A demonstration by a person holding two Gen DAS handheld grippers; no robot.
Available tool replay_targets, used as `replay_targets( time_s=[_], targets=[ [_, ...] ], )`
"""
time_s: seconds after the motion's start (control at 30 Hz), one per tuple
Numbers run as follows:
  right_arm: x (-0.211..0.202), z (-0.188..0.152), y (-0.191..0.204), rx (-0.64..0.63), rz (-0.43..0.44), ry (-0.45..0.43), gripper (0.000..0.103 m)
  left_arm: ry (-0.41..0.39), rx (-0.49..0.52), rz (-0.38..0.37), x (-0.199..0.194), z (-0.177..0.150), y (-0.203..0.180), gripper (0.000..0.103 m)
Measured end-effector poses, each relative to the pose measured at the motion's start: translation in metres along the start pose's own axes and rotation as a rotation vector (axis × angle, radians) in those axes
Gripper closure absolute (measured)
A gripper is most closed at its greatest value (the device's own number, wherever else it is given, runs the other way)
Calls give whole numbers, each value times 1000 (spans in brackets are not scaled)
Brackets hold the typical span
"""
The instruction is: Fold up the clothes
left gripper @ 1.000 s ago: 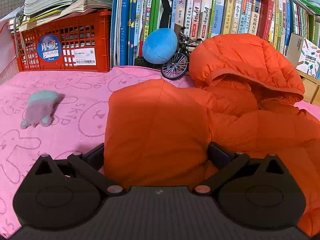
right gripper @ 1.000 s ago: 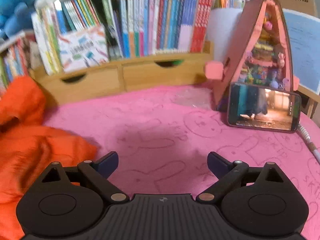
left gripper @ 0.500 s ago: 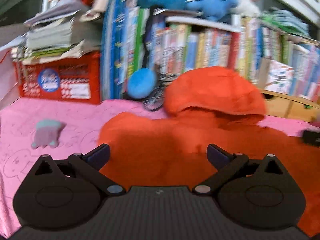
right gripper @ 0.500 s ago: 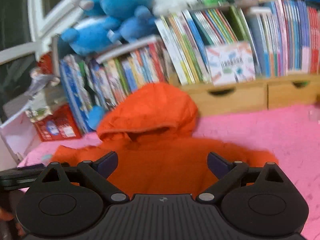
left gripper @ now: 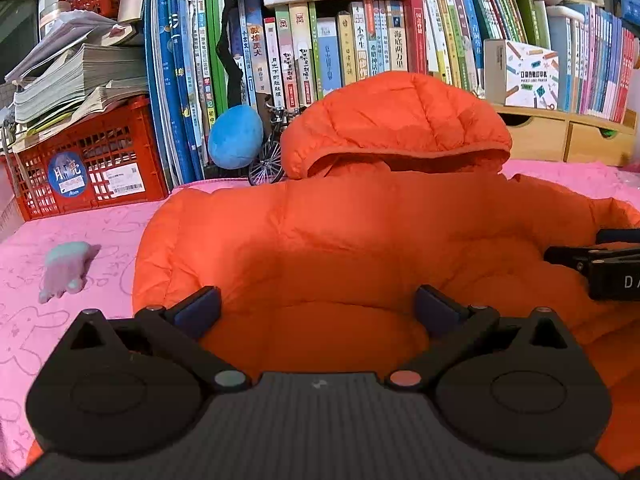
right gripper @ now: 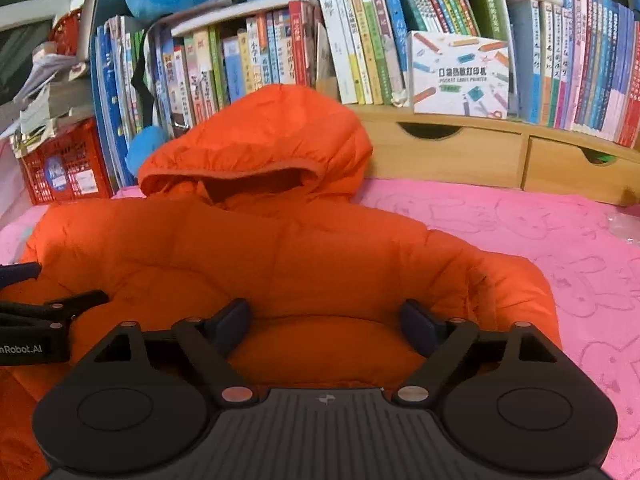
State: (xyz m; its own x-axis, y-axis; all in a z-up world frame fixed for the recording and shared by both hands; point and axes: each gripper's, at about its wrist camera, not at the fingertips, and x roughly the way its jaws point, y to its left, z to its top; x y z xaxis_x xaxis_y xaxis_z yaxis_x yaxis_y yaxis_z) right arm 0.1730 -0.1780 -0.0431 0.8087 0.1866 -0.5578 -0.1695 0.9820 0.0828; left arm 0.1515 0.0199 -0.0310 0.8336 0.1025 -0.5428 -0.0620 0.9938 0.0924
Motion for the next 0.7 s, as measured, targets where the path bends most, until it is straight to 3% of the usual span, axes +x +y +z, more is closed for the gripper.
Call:
replay_targets(
  time_s=[0.27,0.43,0.57,0.7],
  targets=[
    [3,0,3,-26,0,14,13,-10,-48,-54,-10,3,9,0],
    [3,0,4,-30,-1,12,12,-60,-264,-272,-22,39,33,0],
    [2,0,3,-27,2,6,12,-36,-301,-377,-9,70,25,0],
    [1,0,2,-18,11,-3,11,9,-305,-354,18,89,10,0]
  ],
)
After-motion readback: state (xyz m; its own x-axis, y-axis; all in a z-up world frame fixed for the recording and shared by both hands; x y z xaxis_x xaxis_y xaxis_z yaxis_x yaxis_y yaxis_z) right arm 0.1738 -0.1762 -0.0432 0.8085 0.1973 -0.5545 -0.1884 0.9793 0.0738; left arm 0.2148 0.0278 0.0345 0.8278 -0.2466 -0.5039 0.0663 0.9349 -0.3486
